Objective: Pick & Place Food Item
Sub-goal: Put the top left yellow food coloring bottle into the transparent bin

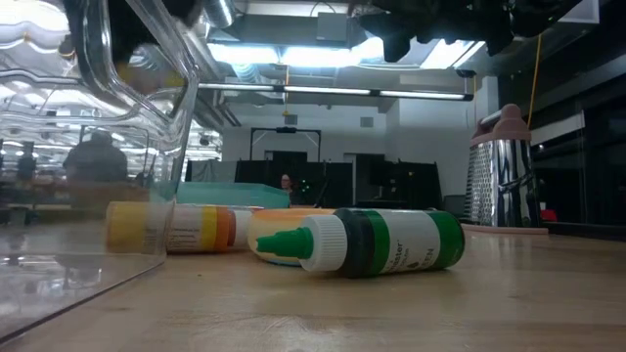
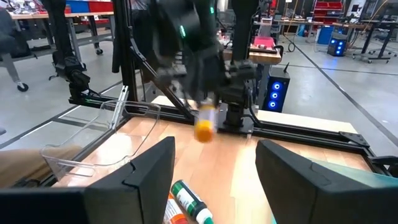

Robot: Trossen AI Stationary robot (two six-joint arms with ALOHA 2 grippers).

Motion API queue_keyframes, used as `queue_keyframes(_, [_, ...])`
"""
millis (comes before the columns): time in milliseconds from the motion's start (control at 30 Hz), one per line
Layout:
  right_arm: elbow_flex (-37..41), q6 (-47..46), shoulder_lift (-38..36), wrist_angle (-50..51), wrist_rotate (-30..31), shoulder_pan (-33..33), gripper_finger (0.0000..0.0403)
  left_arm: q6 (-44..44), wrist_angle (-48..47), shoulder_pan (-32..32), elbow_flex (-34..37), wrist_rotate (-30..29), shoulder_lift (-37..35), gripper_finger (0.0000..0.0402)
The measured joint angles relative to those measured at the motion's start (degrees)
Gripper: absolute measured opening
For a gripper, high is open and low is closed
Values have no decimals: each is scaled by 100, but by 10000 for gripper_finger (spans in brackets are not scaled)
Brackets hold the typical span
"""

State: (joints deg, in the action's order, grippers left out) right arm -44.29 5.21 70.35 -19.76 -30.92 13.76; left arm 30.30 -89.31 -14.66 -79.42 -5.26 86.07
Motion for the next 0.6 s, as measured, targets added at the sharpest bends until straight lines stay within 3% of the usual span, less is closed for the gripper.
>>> queue_keyframes(200, [0,84,0,-25,-2,13,222,17,-72,-284,-682,546,948,115])
queue_keyframes(367, [0,175,0,-107,-15,28,222,-95,-71,-530,-751,1027,1591,115])
queue_keyframes(600, [-37,285,0,-301,-13,28,222,475,-59,-828,-911,1187,1383,115])
